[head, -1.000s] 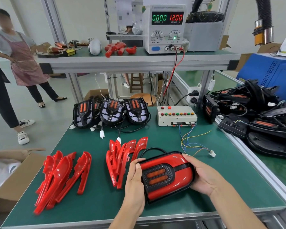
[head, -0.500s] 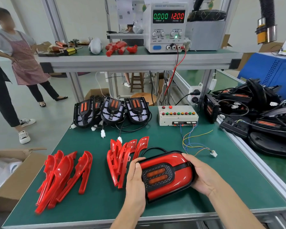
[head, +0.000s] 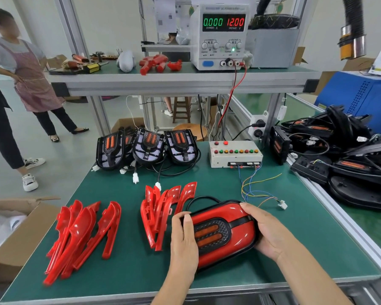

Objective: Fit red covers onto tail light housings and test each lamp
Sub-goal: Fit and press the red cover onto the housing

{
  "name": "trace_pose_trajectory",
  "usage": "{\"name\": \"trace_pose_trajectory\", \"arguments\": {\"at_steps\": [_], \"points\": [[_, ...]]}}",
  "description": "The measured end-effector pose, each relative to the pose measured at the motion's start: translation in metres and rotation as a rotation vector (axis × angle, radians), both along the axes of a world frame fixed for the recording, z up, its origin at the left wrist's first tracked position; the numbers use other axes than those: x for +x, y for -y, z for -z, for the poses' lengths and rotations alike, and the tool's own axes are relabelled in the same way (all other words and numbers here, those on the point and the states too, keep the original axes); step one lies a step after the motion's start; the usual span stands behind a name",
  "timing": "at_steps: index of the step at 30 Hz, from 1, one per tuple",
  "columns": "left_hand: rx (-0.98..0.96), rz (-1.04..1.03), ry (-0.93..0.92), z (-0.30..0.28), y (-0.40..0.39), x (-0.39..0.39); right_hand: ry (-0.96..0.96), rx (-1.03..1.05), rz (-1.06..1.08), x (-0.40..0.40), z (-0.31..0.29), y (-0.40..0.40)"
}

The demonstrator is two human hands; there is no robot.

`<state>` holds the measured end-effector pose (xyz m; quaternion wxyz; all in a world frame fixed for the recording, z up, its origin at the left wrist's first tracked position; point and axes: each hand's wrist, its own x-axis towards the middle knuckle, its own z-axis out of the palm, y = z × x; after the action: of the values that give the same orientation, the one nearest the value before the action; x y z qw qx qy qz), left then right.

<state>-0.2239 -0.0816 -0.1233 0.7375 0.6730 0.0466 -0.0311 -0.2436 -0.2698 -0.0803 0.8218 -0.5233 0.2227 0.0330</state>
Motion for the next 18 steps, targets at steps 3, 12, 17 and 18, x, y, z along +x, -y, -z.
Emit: {"name": "trace_pose_trajectory", "arguments": {"at_steps": [3,12,17,18], "points": [[-0.004,-0.012,-0.012,-0.003,0.001,-0.001,0.009,-0.009,-0.003,0.0,-0.001,-0.001],[-0.12,-0.019,-0.067,-0.005,0.003,-0.001,0.03,-0.062,-0.019,0.0,-0.002,0.004],[-0.167,-0.016,-0.081,-0.013,0.006,0.0,-0.078,-0.026,-0.015,0.003,0.0,0.007],[-0.158,-0.019,-0.08,-0.013,0.006,0.0,-0.092,-0.03,-0.021,0.003,-0.001,0.007]]}}
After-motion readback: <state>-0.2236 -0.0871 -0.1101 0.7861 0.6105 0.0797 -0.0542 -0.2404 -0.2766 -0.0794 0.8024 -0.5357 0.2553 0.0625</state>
